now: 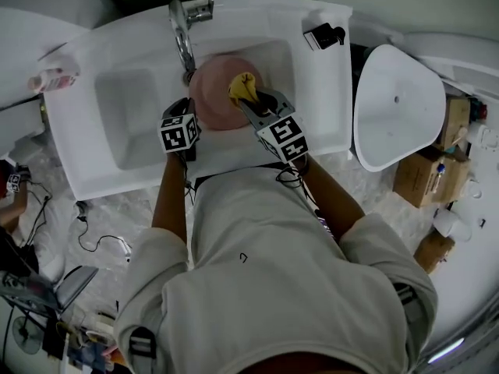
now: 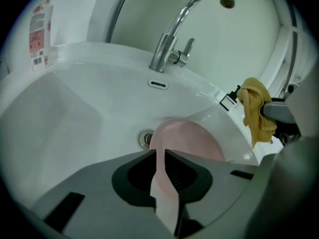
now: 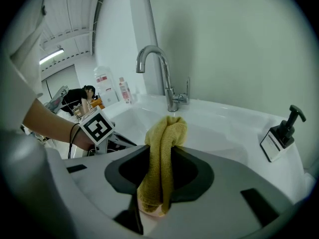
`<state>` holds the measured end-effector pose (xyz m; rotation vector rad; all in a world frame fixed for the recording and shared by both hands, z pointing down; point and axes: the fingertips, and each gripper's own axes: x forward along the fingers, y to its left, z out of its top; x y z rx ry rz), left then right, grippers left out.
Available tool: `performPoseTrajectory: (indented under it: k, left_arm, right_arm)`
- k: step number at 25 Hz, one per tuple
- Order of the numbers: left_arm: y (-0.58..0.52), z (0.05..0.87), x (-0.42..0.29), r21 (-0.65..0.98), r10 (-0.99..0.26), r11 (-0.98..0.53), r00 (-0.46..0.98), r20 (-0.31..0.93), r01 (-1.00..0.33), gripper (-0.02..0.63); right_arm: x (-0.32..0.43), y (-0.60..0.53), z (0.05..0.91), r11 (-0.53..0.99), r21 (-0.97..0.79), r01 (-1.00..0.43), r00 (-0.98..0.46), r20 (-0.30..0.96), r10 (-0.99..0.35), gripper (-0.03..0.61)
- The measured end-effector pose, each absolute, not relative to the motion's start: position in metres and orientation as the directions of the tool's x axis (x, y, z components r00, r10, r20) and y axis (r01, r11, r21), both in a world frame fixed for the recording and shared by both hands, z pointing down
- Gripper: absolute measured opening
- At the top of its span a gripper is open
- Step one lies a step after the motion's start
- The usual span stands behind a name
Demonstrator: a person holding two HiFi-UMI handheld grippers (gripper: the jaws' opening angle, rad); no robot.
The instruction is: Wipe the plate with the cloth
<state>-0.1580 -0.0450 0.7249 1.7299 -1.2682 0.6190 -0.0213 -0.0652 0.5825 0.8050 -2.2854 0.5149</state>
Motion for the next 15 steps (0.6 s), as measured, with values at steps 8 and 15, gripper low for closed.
performPoseTrajectory:
  k: [8, 15]
  left_arm:
    - [-0.05, 0.759, -0.17, 0.407, -0.446, -0.011, 0.368, 0.816, -0.914, 0.086]
    - [-0.048, 0.774, -0.153, 0.523, -0.404, 0.056, 0.46, 0.791, -0.85, 0.103]
  right_arm:
    - [-0.013, -0.071, 0.593, 0.737, -0.141, -0.661, -0.586, 0.711, -0.389, 0.115]
    - [-0.005, -0.069, 0.6, 0.725, -0.144, -0.674, -0.569, 0.727, -0.384, 0.115]
